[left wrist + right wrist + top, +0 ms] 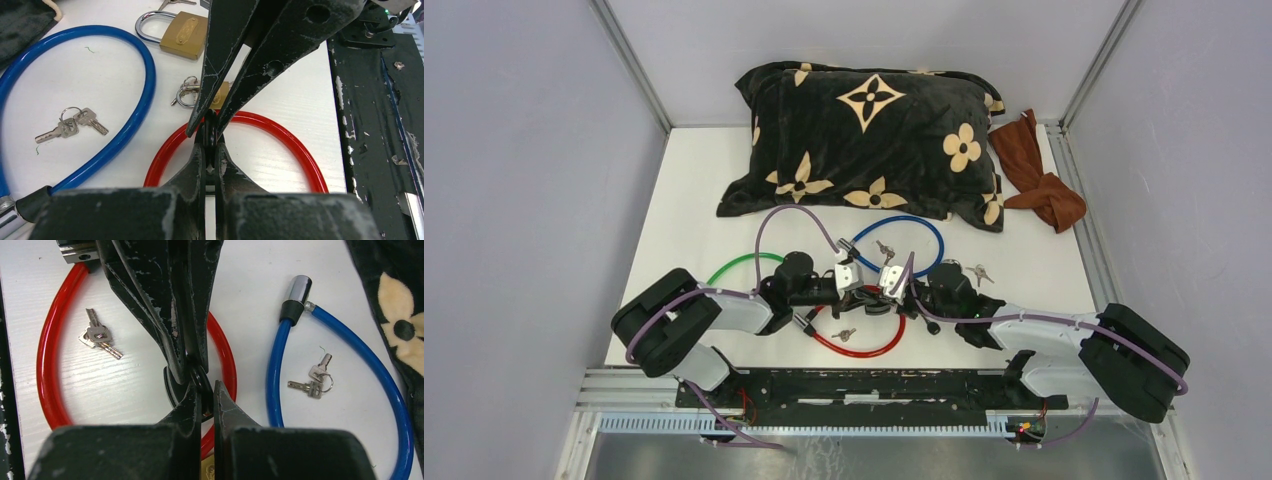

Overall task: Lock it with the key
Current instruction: Lock the lock.

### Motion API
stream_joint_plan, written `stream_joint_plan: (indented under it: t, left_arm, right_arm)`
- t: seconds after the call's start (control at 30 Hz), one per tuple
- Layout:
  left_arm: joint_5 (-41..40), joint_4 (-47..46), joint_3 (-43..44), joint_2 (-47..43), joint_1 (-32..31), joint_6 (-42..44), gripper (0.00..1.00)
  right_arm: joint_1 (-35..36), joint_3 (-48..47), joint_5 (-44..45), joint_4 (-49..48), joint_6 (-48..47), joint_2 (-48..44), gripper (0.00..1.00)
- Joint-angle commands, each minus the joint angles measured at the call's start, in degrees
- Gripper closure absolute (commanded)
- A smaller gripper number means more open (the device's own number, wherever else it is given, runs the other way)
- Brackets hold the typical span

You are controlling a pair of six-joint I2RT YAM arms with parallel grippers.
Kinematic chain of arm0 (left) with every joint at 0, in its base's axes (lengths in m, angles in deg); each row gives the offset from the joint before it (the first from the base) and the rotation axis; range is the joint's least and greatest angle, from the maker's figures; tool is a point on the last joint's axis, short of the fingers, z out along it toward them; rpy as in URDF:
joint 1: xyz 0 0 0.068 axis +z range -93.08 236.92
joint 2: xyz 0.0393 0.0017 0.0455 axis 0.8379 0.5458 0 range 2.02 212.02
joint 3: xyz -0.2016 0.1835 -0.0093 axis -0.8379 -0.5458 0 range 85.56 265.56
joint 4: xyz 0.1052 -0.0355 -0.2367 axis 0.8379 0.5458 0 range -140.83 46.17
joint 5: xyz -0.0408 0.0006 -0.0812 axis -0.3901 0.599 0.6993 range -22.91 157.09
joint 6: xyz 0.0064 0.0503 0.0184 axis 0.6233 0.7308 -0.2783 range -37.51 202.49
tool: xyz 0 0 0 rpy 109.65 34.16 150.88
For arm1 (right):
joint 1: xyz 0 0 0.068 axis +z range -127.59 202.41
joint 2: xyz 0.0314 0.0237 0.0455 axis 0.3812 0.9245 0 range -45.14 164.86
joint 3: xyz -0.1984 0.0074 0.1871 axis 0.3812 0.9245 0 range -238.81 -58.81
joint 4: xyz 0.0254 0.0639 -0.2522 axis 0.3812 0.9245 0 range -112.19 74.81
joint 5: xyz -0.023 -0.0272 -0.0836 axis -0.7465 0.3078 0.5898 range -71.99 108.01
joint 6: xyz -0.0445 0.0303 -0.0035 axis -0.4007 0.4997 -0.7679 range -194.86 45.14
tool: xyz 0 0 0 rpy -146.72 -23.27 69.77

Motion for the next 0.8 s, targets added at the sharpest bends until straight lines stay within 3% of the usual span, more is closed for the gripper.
stream_joint_plan:
  t: [0.0,0.1,0.27,0.47,0.77]
  left_arm:
    - [2.99,17.67,-0.84,7.76,-3.89,0.48,0.98]
    - [1.79,17.58,-0.45,8.37,-3.89,0.51,0.98]
    - [-2.72,17.21,-0.17,9.13,-4.54,0.24,0.98]
    - [0.72,19.92,0.89,10.51,-5.11,1.89,0.98]
    - [-0.49,23.25,2.45,12.27,-7.12,4.59,0.98]
  right_arm:
    - [4.12,-0.05,-9.31,13.45,1.70,5.26,1.00]
    - [4.10,-3.42,-10.80,18.36,-0.19,3.86,1.00]
    - [4.32,-3.47,-11.21,18.49,2.67,5.38,1.00]
    - [6.03,0.14,-9.05,15.01,7.72,2.74,1.00]
    - [7.25,2.66,-8.10,12.91,10.71,3.79,1.00]
